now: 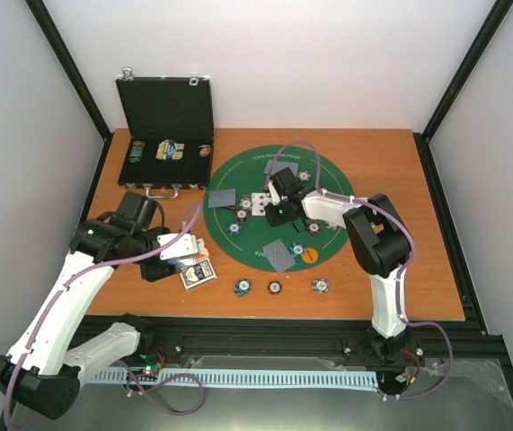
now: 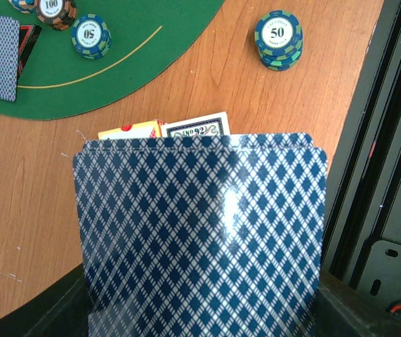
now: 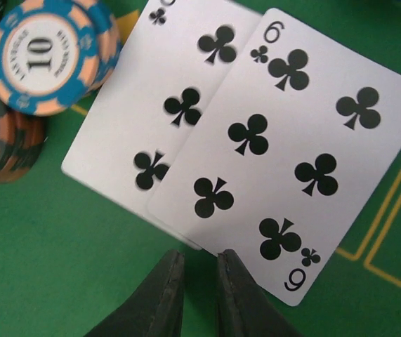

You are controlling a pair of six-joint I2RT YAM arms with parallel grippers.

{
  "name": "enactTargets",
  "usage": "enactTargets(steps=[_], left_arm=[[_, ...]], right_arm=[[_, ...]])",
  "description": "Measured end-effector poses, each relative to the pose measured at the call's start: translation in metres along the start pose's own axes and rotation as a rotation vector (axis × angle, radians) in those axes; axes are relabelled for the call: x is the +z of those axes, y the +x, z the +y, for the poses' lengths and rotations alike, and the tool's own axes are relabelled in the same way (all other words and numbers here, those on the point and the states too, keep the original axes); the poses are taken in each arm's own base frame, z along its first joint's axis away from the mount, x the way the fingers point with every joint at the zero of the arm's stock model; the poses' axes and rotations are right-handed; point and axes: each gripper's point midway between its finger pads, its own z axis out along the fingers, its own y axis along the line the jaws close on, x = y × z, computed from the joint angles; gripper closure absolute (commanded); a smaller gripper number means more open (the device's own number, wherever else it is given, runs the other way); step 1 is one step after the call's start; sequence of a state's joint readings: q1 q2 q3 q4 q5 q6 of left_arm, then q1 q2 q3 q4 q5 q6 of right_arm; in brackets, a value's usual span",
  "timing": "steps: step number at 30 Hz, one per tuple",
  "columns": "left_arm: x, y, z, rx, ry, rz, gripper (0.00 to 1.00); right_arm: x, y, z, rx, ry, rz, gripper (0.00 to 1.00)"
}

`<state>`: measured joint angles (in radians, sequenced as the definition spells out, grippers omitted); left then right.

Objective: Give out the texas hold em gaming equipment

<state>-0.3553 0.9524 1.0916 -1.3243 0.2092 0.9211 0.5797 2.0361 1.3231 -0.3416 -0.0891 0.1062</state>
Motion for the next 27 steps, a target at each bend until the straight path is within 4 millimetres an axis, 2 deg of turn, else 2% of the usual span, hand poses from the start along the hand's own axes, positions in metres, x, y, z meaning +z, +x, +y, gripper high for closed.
enactTargets(steps=[3,9,12,13,14,15,16,17,20,23,25,27], left_arm=[[0.000,0.000,0.000,0.000,0.000,0.000,0.84],[0.000,0.000,0.000,0.000,0.000,0.000,0.84],[0.000,0.000,0.000,0.000,0.000,0.000,0.84],[0.000,0.000,0.000,0.000,0.000,0.000,0.84],[0.000,0.000,0.000,0.000,0.000,0.000,0.84],[0.000,0.000,0.000,0.000,0.000,0.000,0.84],[0.000,0.000,0.000,0.000,0.000,0.000,0.84],[0.000,0.000,0.000,0.000,0.000,0.000,0.84],[0.000,0.000,0.000,0.000,0.000,-0.001,0.84],[0.000,0.000,0.000,0.000,0.000,-0.001,0.84],[0.000,0.000,0.000,0.000,0.001,-0.001,0.84],[0.000,0.000,0.000,0.000,0.002,-0.002,0.84]], right_arm=[[0.002,-0.006,-0.005,0.007,0.008,-0.006,0.84],[0.000,-0.004,-0.010,-0.002,0.038,0.007,0.79],[-0.011,0.002,-0.010,0.002,0.040,0.011,0.67],[-0.018,0.005,-0.009,0.005,0.036,0.010,0.61],[-0.029,0.005,-0.007,0.008,0.029,0.000,0.53],[-0.040,0.002,-0.005,0.013,0.023,-0.020,0.40],[-0.055,-0.004,-0.001,0.020,0.010,-0.054,0.10],[-0.073,-0.013,0.003,0.027,-0.006,-0.098,0.01],[-0.133,-0.050,0.012,0.096,-0.056,-0.276,0.00],[-0.192,-0.086,0.016,0.188,-0.203,-0.469,0.00],[-0.207,-0.093,0.017,0.241,-0.300,-0.514,0.00],[-0.201,-0.088,0.028,0.291,-0.402,-0.491,0.00]])
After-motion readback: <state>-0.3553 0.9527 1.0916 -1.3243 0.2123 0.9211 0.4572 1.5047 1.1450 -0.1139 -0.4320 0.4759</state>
